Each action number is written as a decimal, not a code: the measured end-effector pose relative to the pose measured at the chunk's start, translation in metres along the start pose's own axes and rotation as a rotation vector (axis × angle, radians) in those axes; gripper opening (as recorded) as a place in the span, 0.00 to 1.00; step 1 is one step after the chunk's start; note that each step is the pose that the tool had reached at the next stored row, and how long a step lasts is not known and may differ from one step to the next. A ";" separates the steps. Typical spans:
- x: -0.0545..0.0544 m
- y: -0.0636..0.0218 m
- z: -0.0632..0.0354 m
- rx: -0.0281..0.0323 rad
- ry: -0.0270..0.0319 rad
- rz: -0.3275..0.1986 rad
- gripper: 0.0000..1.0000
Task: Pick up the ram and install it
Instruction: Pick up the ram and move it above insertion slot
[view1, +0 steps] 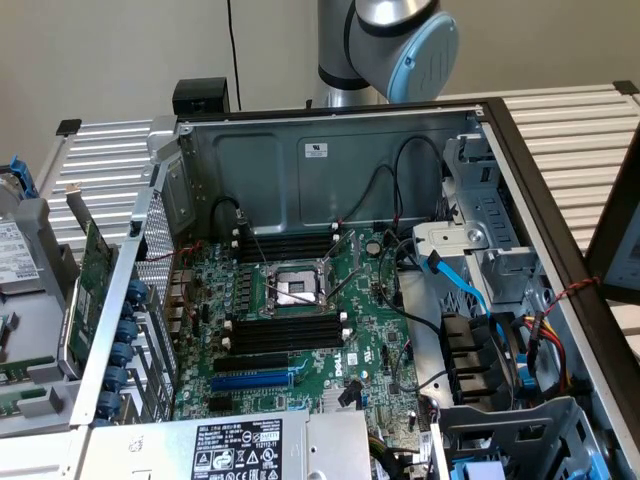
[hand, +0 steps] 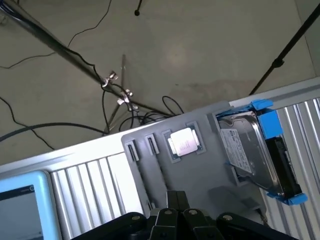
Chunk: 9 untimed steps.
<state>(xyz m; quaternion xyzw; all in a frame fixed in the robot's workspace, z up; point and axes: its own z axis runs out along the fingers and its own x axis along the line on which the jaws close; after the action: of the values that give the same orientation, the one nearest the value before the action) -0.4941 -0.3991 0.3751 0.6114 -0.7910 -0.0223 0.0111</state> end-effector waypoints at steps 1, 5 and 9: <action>0.000 0.0000 0.0000 -0.0001 0.0008 -0.018 0.11; 0.000 0.0000 0.0000 -0.0008 0.0043 -0.090 0.11; 0.000 0.0000 0.0003 -0.0015 0.0079 -0.163 0.11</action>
<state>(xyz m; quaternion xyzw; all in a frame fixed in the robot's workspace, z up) -0.4941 -0.3991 0.3748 0.6737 -0.7386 -0.0213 0.0128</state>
